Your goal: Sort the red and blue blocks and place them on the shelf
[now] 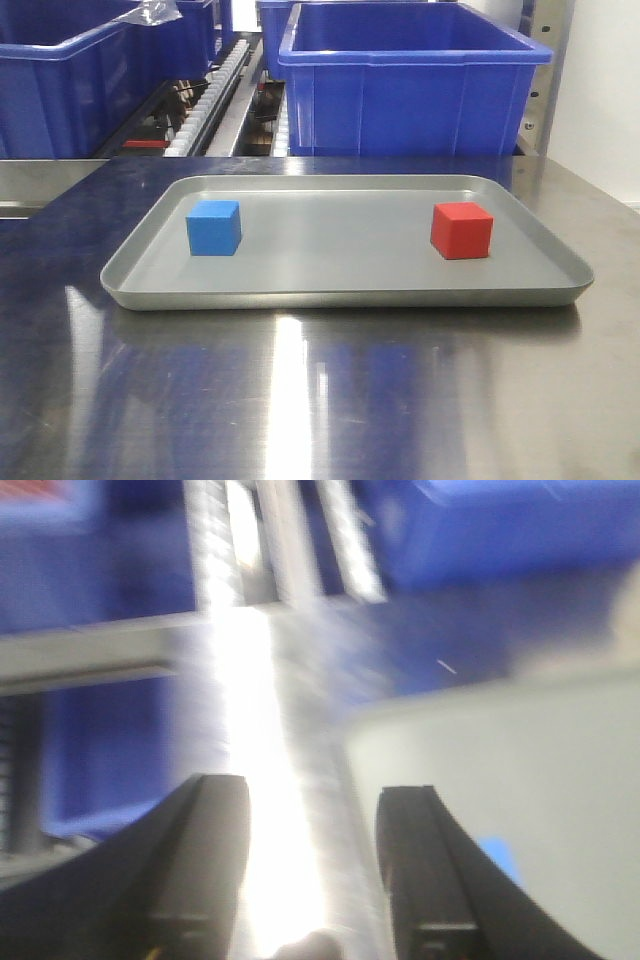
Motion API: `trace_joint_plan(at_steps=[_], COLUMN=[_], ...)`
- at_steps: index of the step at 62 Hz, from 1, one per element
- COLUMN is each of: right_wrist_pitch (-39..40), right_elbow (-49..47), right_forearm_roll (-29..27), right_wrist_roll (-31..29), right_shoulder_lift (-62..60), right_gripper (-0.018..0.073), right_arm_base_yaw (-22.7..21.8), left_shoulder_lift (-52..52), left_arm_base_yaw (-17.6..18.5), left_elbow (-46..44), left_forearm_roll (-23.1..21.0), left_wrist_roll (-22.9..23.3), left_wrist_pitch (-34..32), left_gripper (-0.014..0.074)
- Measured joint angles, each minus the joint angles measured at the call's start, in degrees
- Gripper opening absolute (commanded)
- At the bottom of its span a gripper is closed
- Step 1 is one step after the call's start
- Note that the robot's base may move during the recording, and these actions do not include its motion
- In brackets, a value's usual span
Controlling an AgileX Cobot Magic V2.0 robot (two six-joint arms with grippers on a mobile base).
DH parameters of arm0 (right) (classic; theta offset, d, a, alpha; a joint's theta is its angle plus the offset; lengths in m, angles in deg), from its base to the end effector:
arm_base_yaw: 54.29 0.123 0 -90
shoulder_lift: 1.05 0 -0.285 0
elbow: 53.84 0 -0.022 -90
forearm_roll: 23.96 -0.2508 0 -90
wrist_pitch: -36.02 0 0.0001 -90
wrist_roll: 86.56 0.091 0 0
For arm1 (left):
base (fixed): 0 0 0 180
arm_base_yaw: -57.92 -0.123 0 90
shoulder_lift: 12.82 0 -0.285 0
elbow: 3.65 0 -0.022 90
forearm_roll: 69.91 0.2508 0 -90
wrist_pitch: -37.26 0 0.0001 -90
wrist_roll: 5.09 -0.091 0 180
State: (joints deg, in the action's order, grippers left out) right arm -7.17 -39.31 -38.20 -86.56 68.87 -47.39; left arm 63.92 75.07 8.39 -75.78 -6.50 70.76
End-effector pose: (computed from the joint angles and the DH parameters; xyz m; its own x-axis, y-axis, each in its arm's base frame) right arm 0.2180 0.0418 0.3831 -0.6300 0.1044 -0.7696 -0.1401 0.9594 0.2448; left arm 0.2486 -0.0821 0.3793 -0.5281 0.0994 -0.8433 0.3085 0.9477 -0.0815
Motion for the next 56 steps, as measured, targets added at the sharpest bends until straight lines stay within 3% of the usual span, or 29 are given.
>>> trace_joint_plan(at_steps=[8,20,56], right_wrist_pitch=[-0.13,-0.13,5.16], right_elbow=[0.00,0.00,0.00], right_forearm_roll=[-0.92,-1.05,-2.84], right_wrist_roll=[-0.96,-1.62,-1.85], right_shoulder_lift=[3.84,9.85,21.88], right_gripper=[0.0489,0.0489,0.0491], right_arm_base_yaw=[3.19,5.66,8.07], left_shoulder_lift=[4.34,10.15,17.92], left_arm_base_yaw=[4.24,7.32,7.44], left_elbow=[0.00,0.00,0.00], left_forearm_roll=[-0.74,-2.31,-6.13], left_wrist_roll=[0.00,0.00,0.00], left_wrist_pitch=[-0.68,-1.19,-2.53], left_gripper=[0.0442,0.0454,0.0454])
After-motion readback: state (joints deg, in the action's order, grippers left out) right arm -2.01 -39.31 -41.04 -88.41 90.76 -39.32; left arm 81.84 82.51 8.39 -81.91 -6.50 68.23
